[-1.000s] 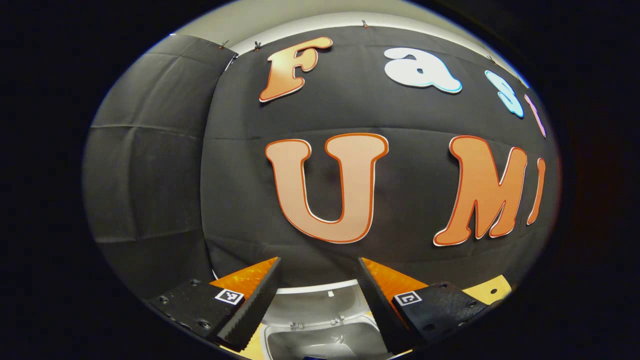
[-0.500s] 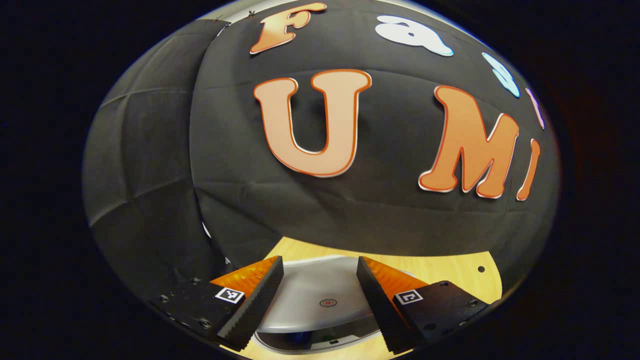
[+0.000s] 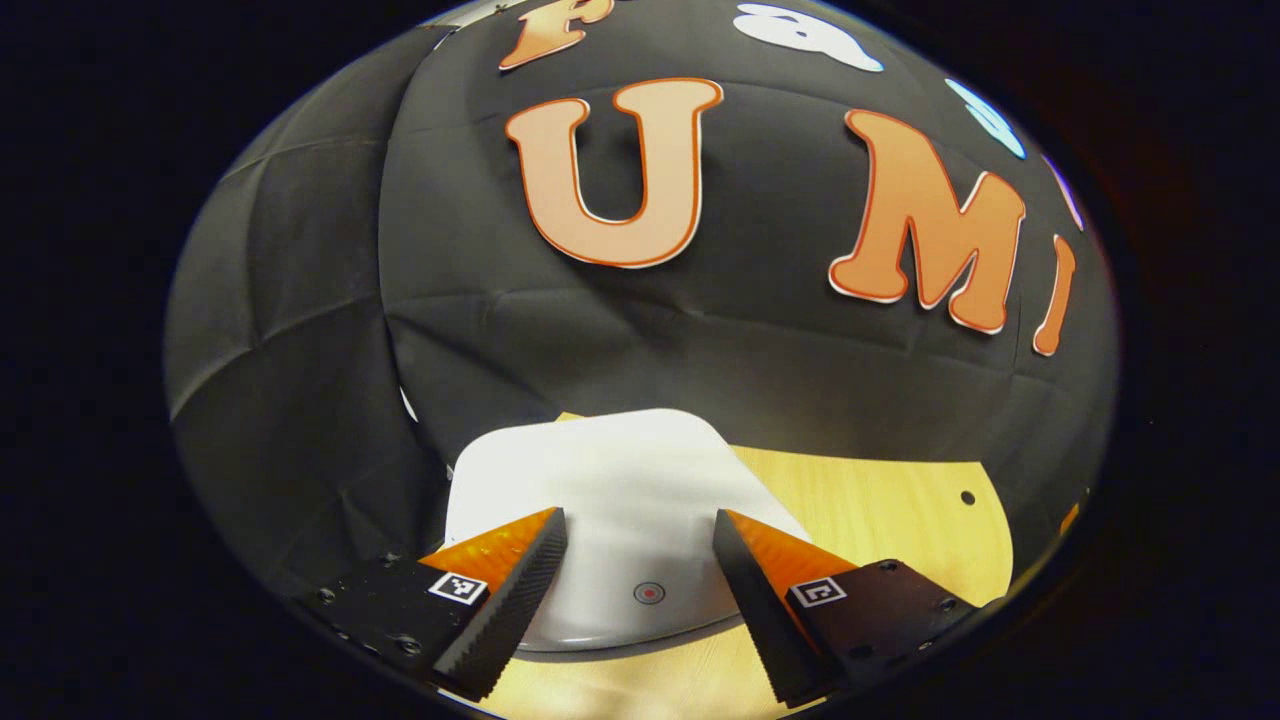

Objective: Press the lid of the desktop garbage bin to open it, pick up the crumpled paper on the desktop and throw it into the bin, then pick up the pop can on the desktop and drop it into the bin, and finally close the garbage bin lid.

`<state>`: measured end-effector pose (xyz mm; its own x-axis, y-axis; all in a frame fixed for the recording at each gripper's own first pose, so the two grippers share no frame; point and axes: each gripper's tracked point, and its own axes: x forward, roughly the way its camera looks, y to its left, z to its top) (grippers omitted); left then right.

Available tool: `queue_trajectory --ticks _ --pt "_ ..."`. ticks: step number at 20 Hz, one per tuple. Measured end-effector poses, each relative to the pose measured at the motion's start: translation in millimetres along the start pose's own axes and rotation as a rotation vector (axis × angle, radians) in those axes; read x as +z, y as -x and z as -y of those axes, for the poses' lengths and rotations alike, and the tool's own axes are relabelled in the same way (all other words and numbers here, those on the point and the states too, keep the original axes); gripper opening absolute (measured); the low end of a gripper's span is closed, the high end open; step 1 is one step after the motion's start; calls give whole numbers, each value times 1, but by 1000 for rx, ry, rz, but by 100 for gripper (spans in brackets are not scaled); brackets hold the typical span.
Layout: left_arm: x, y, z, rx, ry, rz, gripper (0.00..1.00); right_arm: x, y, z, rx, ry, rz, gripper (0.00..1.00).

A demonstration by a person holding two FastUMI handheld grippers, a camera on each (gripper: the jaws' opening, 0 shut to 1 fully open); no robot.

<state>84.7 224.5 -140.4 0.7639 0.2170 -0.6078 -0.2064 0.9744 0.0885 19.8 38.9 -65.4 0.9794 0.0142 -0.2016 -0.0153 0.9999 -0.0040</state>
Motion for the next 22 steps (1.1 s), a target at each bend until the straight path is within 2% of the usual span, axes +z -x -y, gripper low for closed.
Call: queue_trajectory --ticks 9,12,17,20,22 --pt "-16 6 2 29 -37 -29 99 -5 -4 0 16 0 -12 94" --pt "-13 8 2 33 -31 -16 96 -3 -5 -3 27 -7 -10 93" --pt "-4 14 7 20 -16 42 96 0 -5 1 35 -9 -2 94" --pt "17 28 17 19 -32 141 95 1 -5 5 34 -10 0 93" --pt "25 42 35 -12 -26 197 95 2 -5 6 32 -8 3 94"
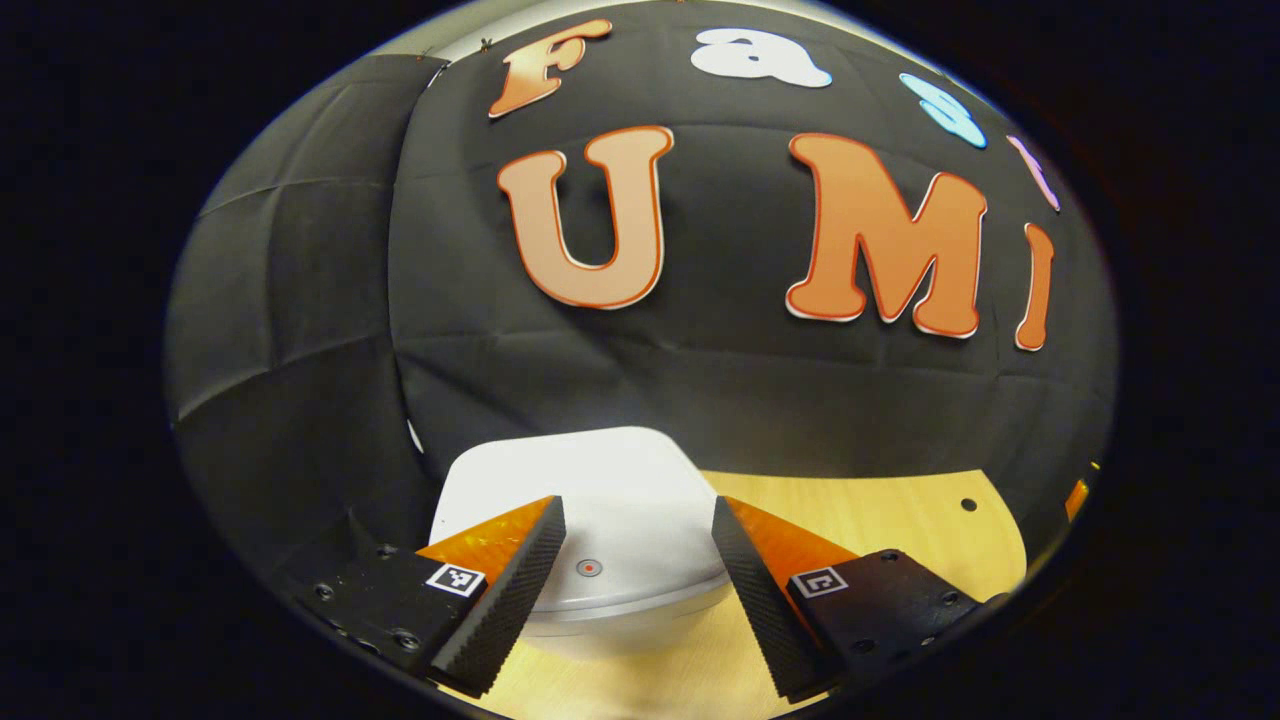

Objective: Press the lid of the desktop garbage bin to open it, pick up the crumpled paper on the desktop and throw it into the bin, then pick up the pop can on the desktop and drop it into the bin, and finally close the garbage bin lid.

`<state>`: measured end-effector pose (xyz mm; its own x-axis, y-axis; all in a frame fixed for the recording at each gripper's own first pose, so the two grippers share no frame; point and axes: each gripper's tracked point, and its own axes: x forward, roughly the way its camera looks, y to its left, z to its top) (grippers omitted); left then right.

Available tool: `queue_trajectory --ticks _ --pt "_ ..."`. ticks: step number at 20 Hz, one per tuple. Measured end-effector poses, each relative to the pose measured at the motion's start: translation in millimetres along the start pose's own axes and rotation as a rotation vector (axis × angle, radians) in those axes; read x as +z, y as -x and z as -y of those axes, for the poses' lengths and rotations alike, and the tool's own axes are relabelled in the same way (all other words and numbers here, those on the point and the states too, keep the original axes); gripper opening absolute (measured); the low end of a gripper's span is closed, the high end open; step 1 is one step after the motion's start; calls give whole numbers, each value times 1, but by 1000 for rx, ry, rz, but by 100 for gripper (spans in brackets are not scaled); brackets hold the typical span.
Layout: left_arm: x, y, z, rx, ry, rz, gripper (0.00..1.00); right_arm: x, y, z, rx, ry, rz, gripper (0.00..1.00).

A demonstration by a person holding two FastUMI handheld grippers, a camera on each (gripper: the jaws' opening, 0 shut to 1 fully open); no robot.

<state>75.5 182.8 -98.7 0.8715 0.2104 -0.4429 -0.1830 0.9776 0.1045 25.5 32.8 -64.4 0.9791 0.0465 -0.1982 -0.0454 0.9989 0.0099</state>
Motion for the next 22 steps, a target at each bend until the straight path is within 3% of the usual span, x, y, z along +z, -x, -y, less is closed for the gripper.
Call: queue_trajectory --ticks 12,22 --pt "29 43 67 -78 36 204 95 5 2 13 -20 -11 27 94" --pt "14 68 121 -159 2 245 94 4 8 14 -20 -14 33 94"
